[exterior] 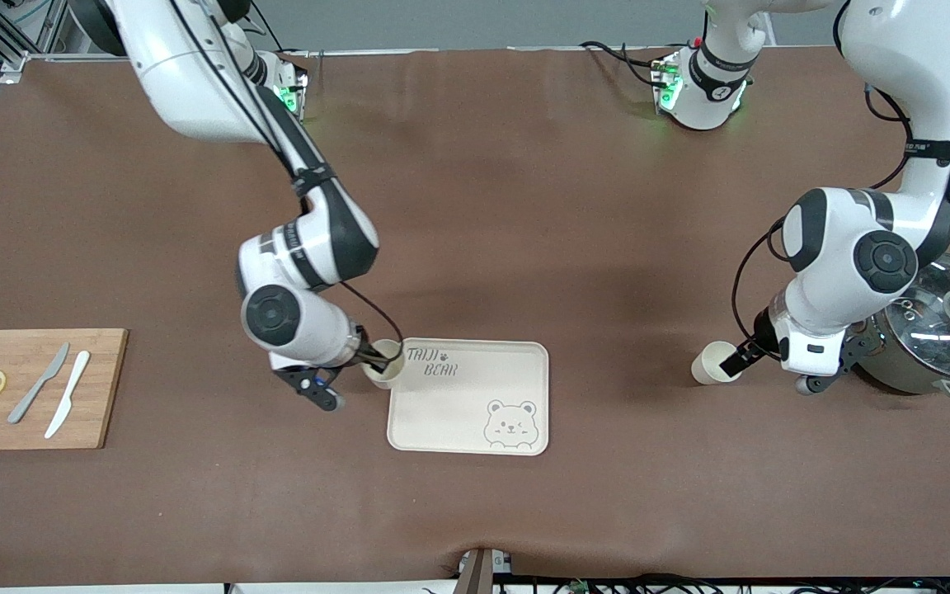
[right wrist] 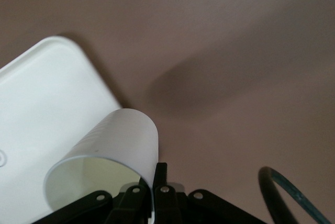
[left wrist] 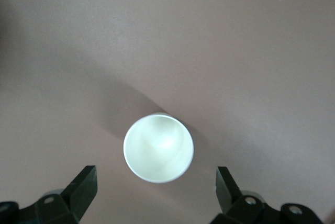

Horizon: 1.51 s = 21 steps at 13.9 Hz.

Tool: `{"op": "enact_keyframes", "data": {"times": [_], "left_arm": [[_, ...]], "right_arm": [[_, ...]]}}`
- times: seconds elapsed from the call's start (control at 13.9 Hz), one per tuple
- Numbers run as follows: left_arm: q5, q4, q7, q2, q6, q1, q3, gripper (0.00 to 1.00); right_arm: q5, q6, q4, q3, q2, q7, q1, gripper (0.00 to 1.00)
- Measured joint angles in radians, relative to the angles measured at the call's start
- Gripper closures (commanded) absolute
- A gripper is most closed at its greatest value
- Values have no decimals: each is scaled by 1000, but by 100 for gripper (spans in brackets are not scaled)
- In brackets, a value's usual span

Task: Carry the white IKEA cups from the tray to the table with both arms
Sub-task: 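Carry the cups off the tray and set them on the table, then open both grippers and draw them back from the cups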

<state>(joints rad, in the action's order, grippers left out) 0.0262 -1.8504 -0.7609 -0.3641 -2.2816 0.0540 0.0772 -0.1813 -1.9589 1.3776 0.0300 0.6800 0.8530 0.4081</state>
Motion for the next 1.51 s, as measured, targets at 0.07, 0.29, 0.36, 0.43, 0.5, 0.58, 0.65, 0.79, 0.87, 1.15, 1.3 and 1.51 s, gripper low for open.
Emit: {"op": "enact_keyframes", "data": {"times": [0.07, 0.29, 0.36, 0.43, 0.5, 0.58, 0.65, 0.79, 0.87, 1.15, 1.3, 1.51], "left_arm": [[6, 25, 4, 1, 31, 6, 0, 0], [38, 89, 41, 2, 106, 16, 1, 0], [41, 106, 57, 2, 123, 18, 1, 0], [41, 123, 78, 3, 138, 20, 1, 0], [41, 138, 103, 5, 153, 22, 1, 0], [41, 153, 132, 7, 170, 24, 2, 0], [42, 163, 164, 13, 184, 24, 2, 0], [42, 173, 236, 31, 206, 20, 0, 0], [42, 175, 278, 44, 217, 17, -3, 0], [42, 181, 422, 95, 247, -23, -10, 0], [42, 208, 470, 115, 298, -41, -12, 0], [42, 286, 487, 136, 397, -60, -13, 0]], "right_arm": [[0, 29, 16, 1, -26, -74, -40, 100], [1, 48, 163, 3, -139, -345, -156, 100], [7, 48, 222, 4, -179, -435, -193, 100], [24, 47, 277, 5, -216, -523, -232, 100], [53, 47, 327, 6, -249, -597, -268, 100], [75, 43, 373, 6, -275, -667, -305, 100], [88, 34, 410, 6, -293, -743, -345, 100], [100, 9, 453, 7, -307, -868, -419, 100], [117, -21, 471, 7, -308, -912, -452, 100], [149, -213, 588, 7, -298, -1072, -543, 100], [149, -259, 604, 7, -278, -1139, -583, 100], [149, -268, 604, 6, -253, -1166, -602, 100]]}}
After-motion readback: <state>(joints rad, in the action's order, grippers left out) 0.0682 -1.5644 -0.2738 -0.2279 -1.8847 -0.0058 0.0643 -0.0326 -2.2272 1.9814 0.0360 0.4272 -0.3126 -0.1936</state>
